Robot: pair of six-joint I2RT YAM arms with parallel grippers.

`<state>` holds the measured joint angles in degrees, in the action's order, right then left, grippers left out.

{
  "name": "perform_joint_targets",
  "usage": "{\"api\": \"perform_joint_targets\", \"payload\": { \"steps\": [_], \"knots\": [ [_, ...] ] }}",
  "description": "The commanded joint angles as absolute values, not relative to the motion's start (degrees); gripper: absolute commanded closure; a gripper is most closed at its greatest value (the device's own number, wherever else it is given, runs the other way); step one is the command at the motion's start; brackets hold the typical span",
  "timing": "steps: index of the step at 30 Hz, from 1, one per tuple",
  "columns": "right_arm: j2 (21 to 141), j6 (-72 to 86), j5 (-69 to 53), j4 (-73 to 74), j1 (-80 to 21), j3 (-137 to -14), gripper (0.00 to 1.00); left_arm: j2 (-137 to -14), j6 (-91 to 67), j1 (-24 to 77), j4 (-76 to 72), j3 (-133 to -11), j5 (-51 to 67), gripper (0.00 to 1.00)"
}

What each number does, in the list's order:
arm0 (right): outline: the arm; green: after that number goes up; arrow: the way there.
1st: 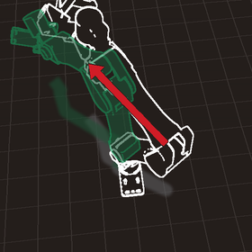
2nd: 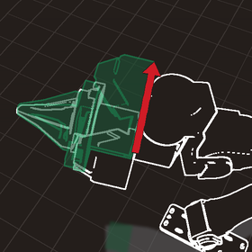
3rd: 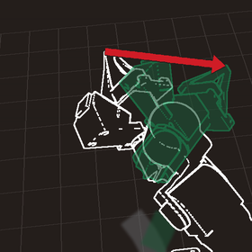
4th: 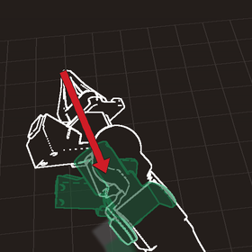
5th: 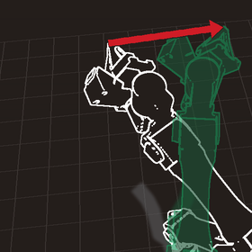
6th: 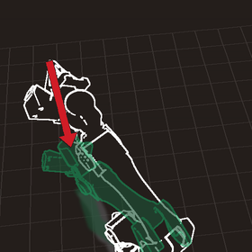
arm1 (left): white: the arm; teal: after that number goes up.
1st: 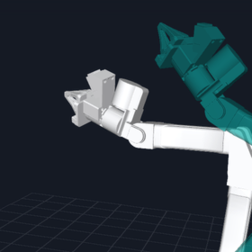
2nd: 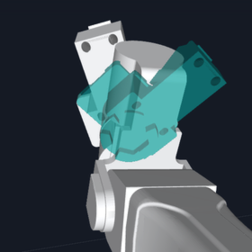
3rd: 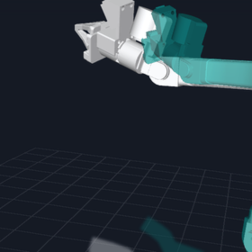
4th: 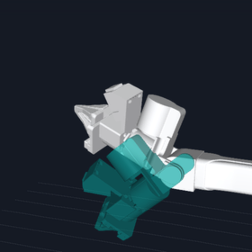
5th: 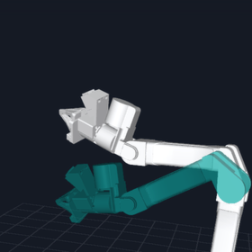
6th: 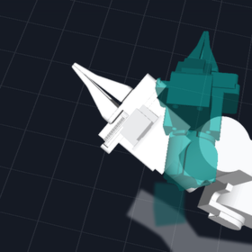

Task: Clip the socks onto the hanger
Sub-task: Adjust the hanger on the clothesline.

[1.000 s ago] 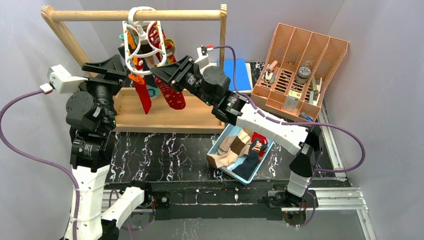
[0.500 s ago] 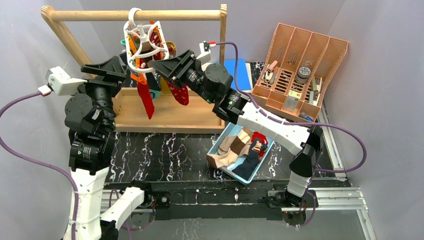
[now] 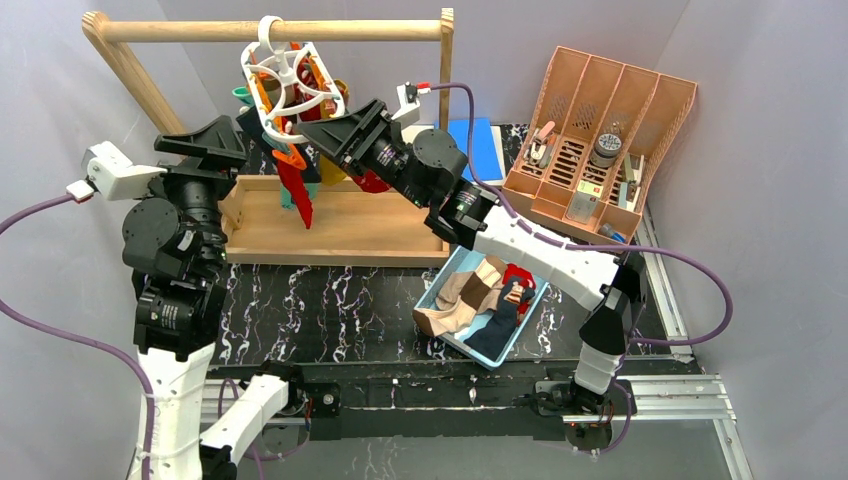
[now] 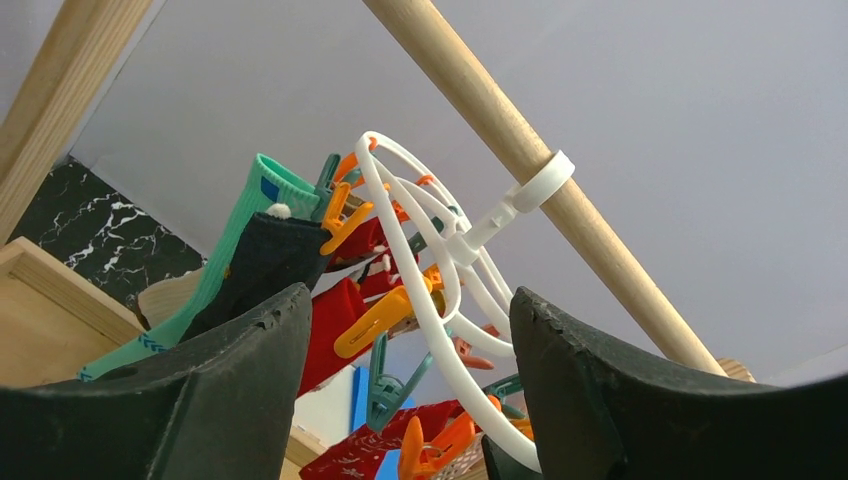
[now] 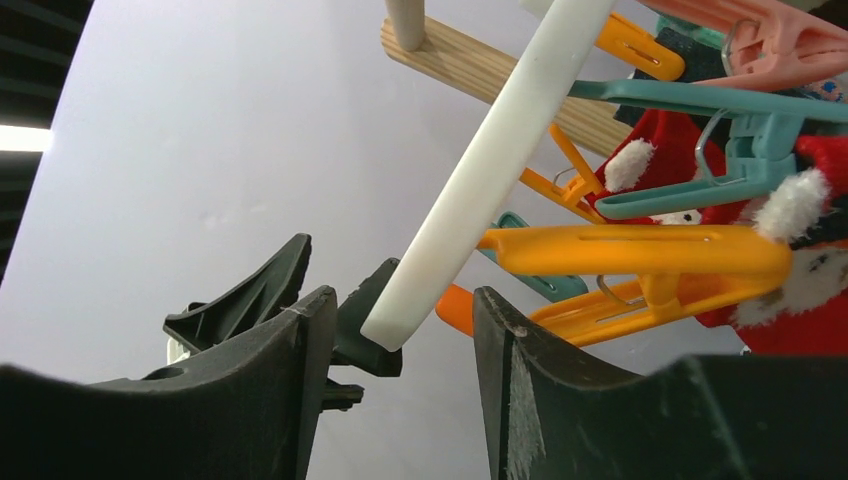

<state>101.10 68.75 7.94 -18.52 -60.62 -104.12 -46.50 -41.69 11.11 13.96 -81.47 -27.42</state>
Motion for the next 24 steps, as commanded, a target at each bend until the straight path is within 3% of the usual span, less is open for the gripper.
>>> {"api": "perform_joint_targets", "payload": {
  "steps": [1,17,24],
  "knots": [
    [98.3,67.4,7.1,-21.5,-60.6,-103.2,0.39,-45.1,-40.8,11.4,14.1,-80.8,-29.6,0.29],
    [97.1,66.8,5.8,-21.2,-60.6,-102.2,0.32,-43.9,-40.4,11.4,14.7,-79.8,-29.8,0.28],
    [95.7,66.5,5.6,-20.8,-60.6,-100.9,0.21,-43.7,-40.5,11.4,14.8,-79.5,-29.7,0.28]
  ]
}}
